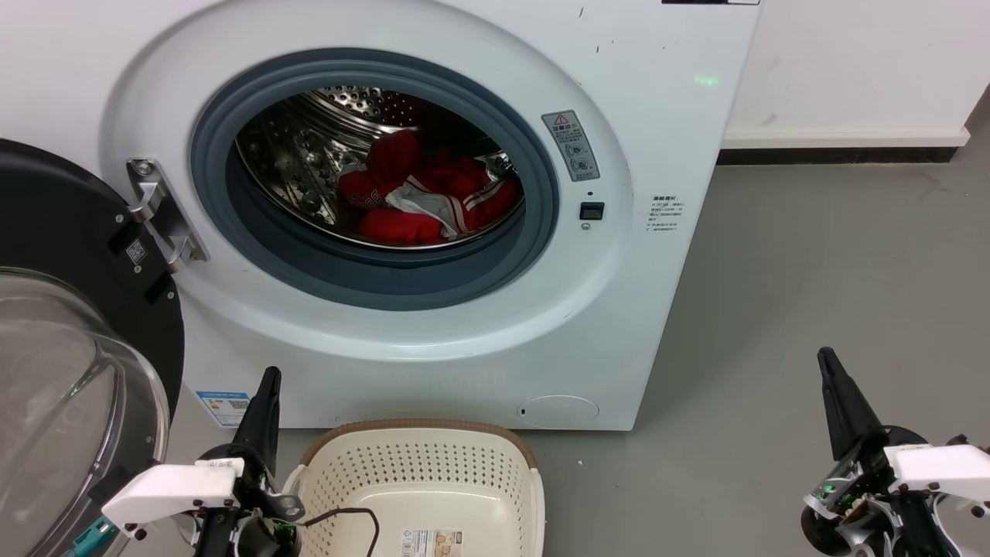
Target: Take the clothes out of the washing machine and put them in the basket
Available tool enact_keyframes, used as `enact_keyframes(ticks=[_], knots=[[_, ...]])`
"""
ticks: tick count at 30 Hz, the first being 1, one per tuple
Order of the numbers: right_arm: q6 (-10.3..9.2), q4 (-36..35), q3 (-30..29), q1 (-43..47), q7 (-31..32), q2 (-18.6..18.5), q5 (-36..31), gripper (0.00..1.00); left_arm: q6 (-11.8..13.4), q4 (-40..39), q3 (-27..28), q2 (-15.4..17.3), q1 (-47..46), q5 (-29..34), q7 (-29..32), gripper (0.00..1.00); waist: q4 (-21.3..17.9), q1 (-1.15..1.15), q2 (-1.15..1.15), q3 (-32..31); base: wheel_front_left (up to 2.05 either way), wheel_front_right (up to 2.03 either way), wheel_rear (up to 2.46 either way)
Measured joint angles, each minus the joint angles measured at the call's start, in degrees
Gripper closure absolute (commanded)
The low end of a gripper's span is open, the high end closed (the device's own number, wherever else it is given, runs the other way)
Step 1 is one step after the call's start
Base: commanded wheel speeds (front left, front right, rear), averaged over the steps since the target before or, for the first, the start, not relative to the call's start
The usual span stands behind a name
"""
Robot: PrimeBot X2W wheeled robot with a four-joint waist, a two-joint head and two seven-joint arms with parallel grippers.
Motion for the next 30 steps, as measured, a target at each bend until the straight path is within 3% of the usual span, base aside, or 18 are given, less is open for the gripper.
enact_keyframes(ticks=[30], knots=[[0.00, 0.00, 0.00, 0.00, 0.00, 0.00, 0.00, 1.00, 0.01, 0.00, 0.00, 0.00, 0.00, 0.00, 0.00, 1.00, 0.00, 0.00, 0.00, 0.00, 0.00, 0.00, 0.00]])
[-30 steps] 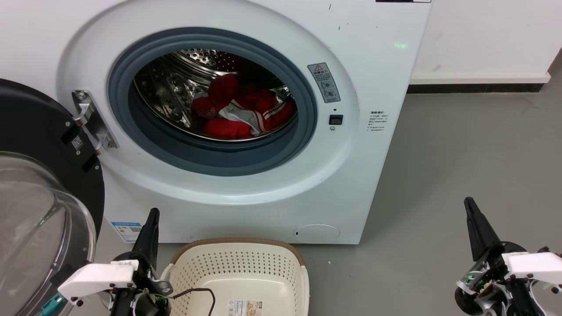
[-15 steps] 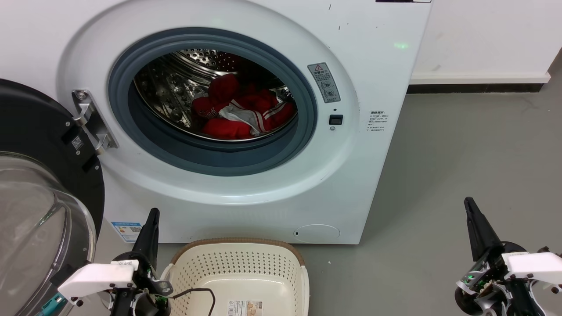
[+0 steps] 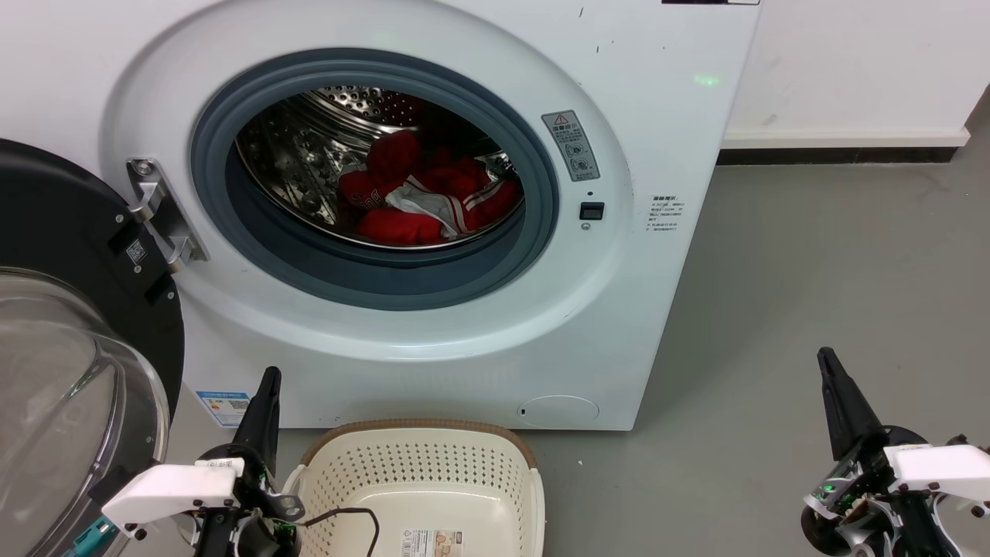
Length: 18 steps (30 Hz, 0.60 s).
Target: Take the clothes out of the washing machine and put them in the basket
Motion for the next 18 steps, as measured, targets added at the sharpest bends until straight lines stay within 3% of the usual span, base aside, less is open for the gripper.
enact_keyframes(ticks=[3, 4, 18], knots=[[0.00, 0.00, 0.00, 0.00, 0.00, 0.00, 0.00, 1.00, -0.01, 0.00, 0.00, 0.00, 0.00, 0.00, 0.00, 1.00, 0.00, 0.00, 0.00, 0.00, 0.00, 0.00, 0.00], [0.00, 0.00, 0.00, 0.00, 0.00, 0.00, 0.00, 0.00, 0.00, 0.00, 0.00, 0.00, 0.00, 0.00, 0.00, 0.00, 0.00, 0.00, 0.00, 0.00, 0.00, 0.00, 0.00], [-0.01, -0.41, 1.76, 2.67, -3.03, 0.15, -2.50, 0.00, 0.02, 0.24, -3.01, -0.20, 1.68, 2.60, -3.16, 0.00, -0.03, -0.01, 0.00, 0.06, 0.00, 0.00, 0.00]])
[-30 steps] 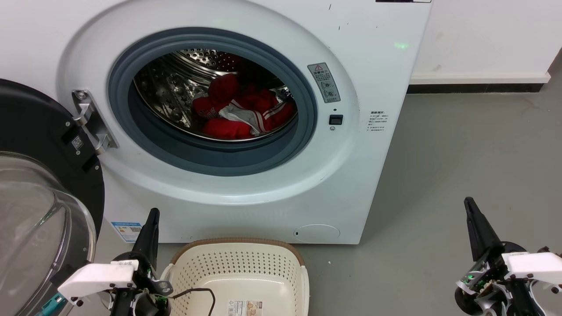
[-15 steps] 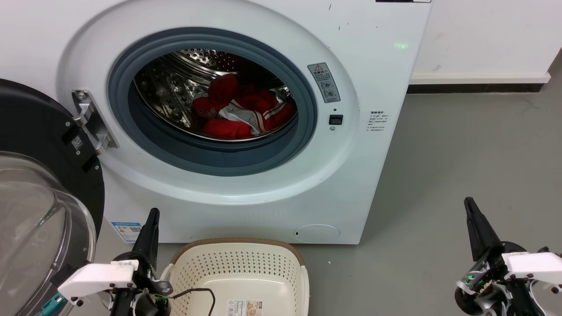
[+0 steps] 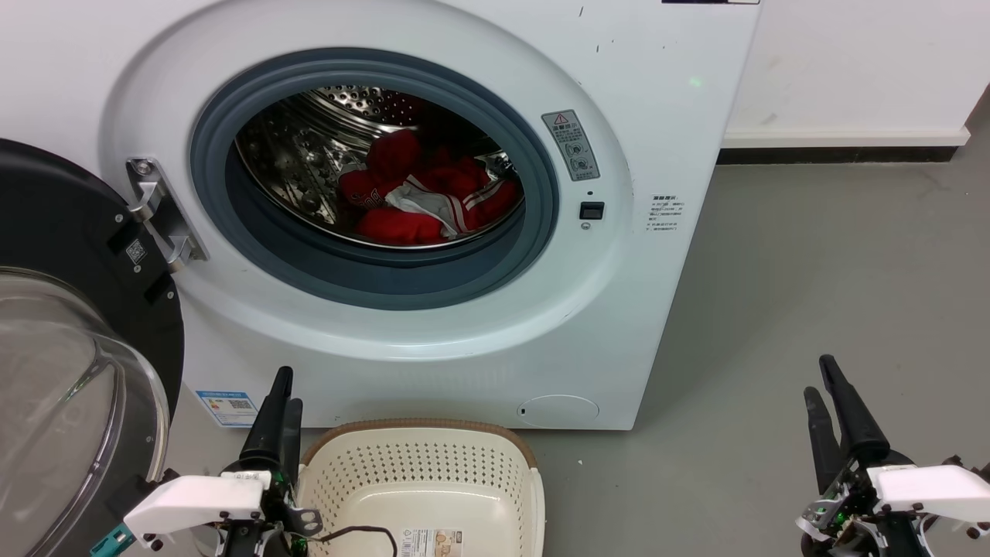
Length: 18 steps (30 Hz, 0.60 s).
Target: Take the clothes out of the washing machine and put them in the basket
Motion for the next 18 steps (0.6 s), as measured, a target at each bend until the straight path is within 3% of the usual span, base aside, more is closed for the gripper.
enact_keyframes(ticks=[8, 18], knots=[[0.00, -2.25, 0.01, 0.38, -2.03, -0.34, -8.45, 0.00, 0.00, -2.41, -1.02, 0.00, -0.27, 6.81, -2.00, 0.00, -0.01, 0.00, 0.00, 0.02, 0.00, 0.00, 0.00], [0.00, -5.97, -0.27, 1.49, -4.37, -0.14, -24.92, 0.00, 0.00, -4.95, -2.15, 0.02, -0.59, 16.89, -4.23, 0.00, -0.14, 0.00, 0.00, 0.02, 0.00, 0.00, 0.00]])
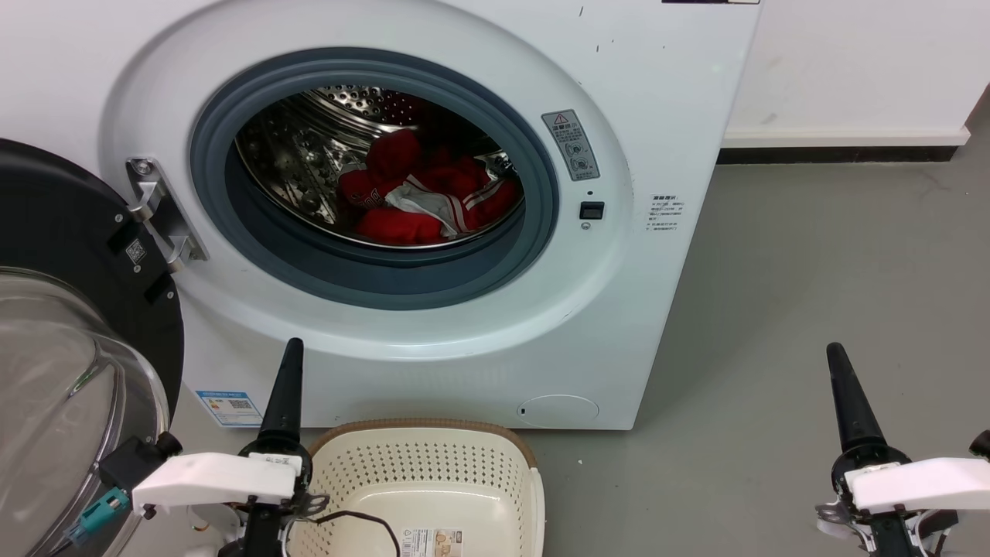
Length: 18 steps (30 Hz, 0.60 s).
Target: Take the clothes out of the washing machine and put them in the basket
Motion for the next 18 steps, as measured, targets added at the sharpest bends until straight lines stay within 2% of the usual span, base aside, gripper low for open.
enact_keyframes(ticks=[7, 18], knots=[[0.00, -1.86, 0.26, 1.00, -1.40, 0.10, -10.29, 0.00, 1.14, -0.80, -1.29, 0.00, -0.32, 8.75, -1.49, 0.00, -0.07, 0.00, 0.00, 0.00, 0.00, 0.00, 0.00], [0.00, -2.76, 0.51, 2.27, -3.63, 0.12, -21.18, 0.00, 3.24, -1.29, -3.09, 0.01, -0.56, 21.72, -3.65, 0.00, -0.19, 0.00, 0.00, -0.11, 0.00, 0.00, 0.00]])
